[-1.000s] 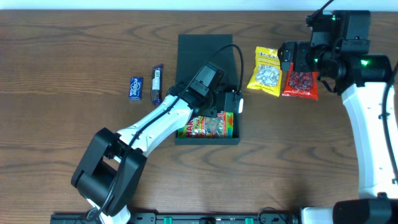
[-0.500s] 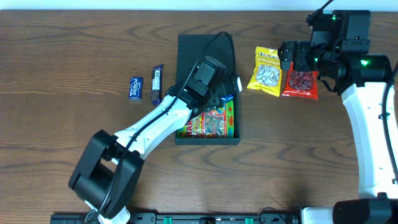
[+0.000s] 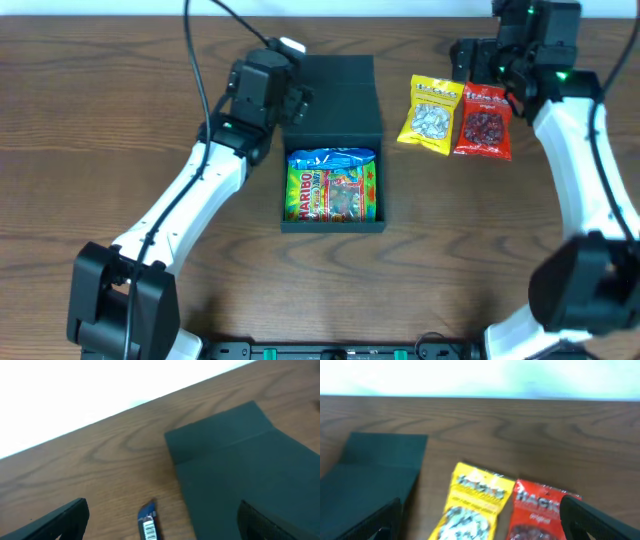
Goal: Pack container
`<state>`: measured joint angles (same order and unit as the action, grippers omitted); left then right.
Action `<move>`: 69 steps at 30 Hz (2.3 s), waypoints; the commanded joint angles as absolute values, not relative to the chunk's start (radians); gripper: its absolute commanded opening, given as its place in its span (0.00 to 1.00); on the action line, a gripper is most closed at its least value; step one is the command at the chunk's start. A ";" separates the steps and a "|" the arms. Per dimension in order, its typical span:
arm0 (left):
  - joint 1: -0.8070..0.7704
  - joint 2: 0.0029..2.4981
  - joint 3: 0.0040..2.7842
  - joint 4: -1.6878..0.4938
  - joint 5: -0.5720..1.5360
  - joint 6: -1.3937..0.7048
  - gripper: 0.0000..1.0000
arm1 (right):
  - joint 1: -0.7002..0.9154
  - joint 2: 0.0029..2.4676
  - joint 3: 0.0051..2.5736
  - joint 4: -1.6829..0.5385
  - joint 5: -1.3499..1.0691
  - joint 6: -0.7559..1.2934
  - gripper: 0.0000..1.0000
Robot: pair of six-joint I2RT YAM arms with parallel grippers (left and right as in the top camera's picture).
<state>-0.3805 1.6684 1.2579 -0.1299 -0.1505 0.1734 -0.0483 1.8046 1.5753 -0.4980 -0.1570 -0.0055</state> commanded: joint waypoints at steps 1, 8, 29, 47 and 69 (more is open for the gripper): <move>-0.366 1.653 1.284 -0.137 -0.165 0.118 0.95 | -0.083 1.862 1.580 -0.459 -0.146 -0.028 0.99; -0.345 1.653 1.284 -0.177 -0.165 0.115 0.95 | -0.086 1.988 1.580 -0.447 -0.065 -0.023 0.98; -0.314 1.653 1.284 -0.175 -0.164 0.116 0.95 | -0.093 2.160 1.574 -0.599 0.066 0.101 0.81; -0.313 1.653 1.284 -0.088 -0.166 0.135 0.95 | -0.092 2.157 1.557 -0.599 0.066 0.120 0.01; -0.313 1.653 1.284 -0.020 -0.168 0.135 0.95 | -0.084 1.833 1.557 -0.622 0.017 0.119 0.02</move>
